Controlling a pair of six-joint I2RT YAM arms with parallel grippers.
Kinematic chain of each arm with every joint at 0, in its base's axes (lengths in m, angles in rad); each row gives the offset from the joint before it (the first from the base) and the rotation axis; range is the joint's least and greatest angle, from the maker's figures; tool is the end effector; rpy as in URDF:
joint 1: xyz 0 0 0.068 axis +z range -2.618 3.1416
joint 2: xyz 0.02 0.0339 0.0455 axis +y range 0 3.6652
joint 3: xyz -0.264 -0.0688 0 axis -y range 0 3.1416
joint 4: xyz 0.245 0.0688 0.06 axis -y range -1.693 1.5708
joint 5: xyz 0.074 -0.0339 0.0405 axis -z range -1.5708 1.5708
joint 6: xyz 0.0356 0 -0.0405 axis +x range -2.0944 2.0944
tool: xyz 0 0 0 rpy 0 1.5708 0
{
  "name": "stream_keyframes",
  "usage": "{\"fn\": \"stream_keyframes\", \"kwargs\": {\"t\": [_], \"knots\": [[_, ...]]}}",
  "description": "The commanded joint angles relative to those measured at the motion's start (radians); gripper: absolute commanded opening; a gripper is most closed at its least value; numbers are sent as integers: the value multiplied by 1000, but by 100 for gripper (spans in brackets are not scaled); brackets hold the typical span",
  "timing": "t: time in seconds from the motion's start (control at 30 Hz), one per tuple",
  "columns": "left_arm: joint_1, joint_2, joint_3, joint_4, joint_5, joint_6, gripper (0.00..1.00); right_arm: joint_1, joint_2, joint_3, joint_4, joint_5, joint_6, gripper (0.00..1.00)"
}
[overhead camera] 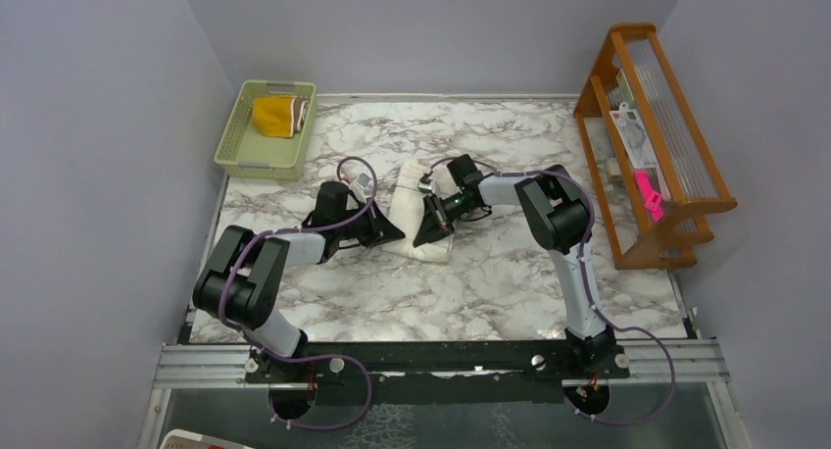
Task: Roll the towels
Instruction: Roll the towel at the center of the board.
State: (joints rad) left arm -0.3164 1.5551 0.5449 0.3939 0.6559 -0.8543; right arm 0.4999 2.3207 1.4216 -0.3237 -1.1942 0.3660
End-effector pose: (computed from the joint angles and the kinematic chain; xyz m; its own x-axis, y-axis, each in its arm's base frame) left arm 0.2597 -0.1079 0.1428 -0.9034 -0.3331 -0.2701 0.0583 0.5286 -0.8469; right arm 0.3607 0.2347 0.0704 -0.9331 -0.3597 -0.0056 -0.1292 0.3207 0.9383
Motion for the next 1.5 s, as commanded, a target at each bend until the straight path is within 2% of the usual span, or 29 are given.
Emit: {"fn": "stream_keyframes", "kwargs": {"t": [0.0,0.23,0.57,0.63,0.73,0.83,0.9,0.97,1.0,1.03,1.1,1.13,1.27,1.47], "knots": [[-1,69,63,92,29,15,1,-13,70,-43,4,87,-52,1],[0,167,-2,146,30,14,0,-14,68,-33,-4,108,-61,1],[18,164,-34,166,-6,22,0,-14,90,10,-28,116,-78,2],[22,173,-26,164,-22,29,0,-14,74,8,-30,137,-91,11],[26,192,-17,164,-42,39,0,-14,-12,-19,-3,208,-120,40],[25,210,-16,164,-52,48,0,-14,-150,-56,58,302,-144,54],[25,218,-18,164,-56,57,0,-14,-274,-102,119,396,-160,56],[25,222,-22,163,-62,64,0,-14,-390,-189,221,502,-161,52],[25,223,-24,163,-64,66,0,-15,-445,-241,291,534,-159,47],[25,223,-26,162,-65,68,0,-14,-497,-289,343,549,-154,38],[25,225,-29,160,-69,72,0,-13,-555,-336,390,527,-140,11],[25,225,-29,160,-71,73,0,-7,-565,-344,386,494,-136,2],[25,237,-24,157,-72,79,0,54,-564,-401,402,451,-103,1],[25,250,-20,152,-71,86,0,107,-473,-449,533,390,21,1]]}}
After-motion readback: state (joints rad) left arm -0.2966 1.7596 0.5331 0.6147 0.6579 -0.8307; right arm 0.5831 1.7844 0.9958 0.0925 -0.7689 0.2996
